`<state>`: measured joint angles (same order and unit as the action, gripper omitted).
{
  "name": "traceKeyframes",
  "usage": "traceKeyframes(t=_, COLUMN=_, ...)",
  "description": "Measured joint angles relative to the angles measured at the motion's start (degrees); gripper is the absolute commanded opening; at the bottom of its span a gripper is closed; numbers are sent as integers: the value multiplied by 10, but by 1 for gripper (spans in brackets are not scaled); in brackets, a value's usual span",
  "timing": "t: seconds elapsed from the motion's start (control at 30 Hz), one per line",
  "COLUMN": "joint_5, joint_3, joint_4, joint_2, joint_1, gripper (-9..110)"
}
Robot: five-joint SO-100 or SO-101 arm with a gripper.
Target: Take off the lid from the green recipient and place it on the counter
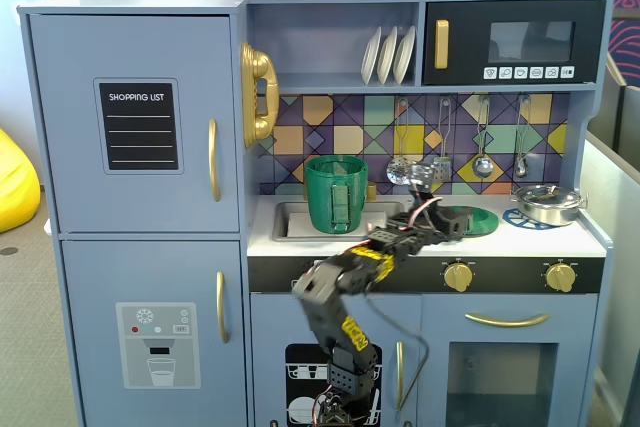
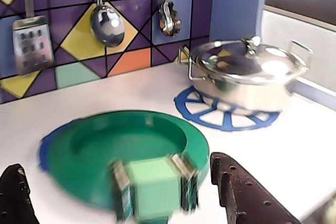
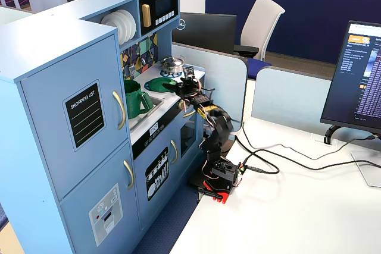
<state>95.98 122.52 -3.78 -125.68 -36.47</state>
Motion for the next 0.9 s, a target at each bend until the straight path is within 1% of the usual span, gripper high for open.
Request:
traceKeyframes(t=0.23, joint_5=-7, joint_3=60, joint_4=240, joint_2=-276, joint_1=21, gripper=37)
traceKeyframes(t=0.33, joint_5=-7, joint_3=63, joint_4=342, joint_2=-342, joint_1=53, gripper=32)
traceKeyframes(t=0.43, joint_5=-6, joint_3=63, joint_4=437, joint_2=-372, joint_1=90, gripper=29)
traceKeyframes(t=0.57, joint_5=-2, joint_3=63, joint_4=560, joint_2=-365, joint_1=149, gripper=24)
traceKeyframes(t=0.7, joint_5=-18, joint_3=81, joint_4=654, joint_2=-383, joint_1=196, gripper=24)
traceKeyframes(t=0.77, joint_5=-20, joint_3=101, joint_4=701, joint_2=-387, joint_1=228, gripper=14)
traceKeyframes(t=0.9, joint_5=16, joint_3=162, joint_4=791, joint_2=-397, joint_1=265, gripper=15)
